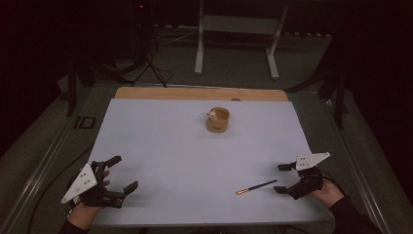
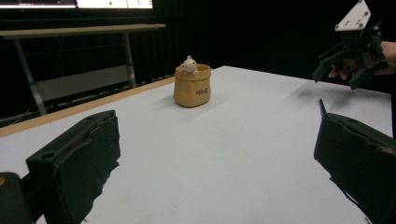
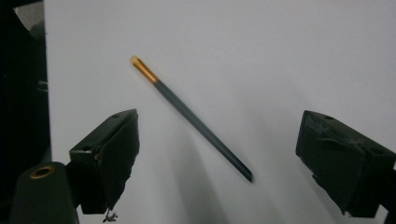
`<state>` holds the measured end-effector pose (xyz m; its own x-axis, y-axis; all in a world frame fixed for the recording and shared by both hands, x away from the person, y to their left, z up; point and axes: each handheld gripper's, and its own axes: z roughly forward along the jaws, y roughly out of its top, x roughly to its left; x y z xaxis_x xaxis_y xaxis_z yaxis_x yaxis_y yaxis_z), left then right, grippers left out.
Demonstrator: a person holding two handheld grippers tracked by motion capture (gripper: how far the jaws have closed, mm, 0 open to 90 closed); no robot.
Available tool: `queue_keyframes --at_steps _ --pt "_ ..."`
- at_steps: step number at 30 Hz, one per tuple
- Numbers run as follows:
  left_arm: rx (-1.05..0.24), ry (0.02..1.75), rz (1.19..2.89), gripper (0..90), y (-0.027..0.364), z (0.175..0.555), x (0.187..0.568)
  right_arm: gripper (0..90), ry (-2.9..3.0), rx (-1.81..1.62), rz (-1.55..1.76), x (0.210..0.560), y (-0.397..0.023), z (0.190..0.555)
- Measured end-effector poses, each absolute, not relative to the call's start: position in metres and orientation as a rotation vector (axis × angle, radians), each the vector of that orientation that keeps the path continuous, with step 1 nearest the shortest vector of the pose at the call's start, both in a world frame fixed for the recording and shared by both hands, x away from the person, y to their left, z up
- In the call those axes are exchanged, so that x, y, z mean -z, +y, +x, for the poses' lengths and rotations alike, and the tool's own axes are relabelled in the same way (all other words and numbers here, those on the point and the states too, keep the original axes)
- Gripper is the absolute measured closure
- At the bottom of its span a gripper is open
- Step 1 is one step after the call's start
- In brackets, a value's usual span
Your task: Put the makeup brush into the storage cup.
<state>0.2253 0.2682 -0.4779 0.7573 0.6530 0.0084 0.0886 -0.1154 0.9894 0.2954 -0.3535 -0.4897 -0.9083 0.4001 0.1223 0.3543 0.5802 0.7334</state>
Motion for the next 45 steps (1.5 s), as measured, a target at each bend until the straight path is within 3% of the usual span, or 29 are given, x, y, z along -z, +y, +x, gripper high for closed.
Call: queue_keyframes --at_steps 16,29,45 --pt "-0.530 0.596 1.640 1.6 0.267 0.226 0.478 13.5 2.892 -1.059 0.554 0.493 -0.343 0.307" --pt "-0.527 0.590 1.645 1.6 0.266 0.226 0.478 13.9 3.060 -0.728 0.396 0.469 -0.324 0.326" --pt "-0.517 0.596 1.642 1.6 0.266 0.227 0.478 13.9 3.180 -0.545 0.254 0.466 -0.298 0.333"
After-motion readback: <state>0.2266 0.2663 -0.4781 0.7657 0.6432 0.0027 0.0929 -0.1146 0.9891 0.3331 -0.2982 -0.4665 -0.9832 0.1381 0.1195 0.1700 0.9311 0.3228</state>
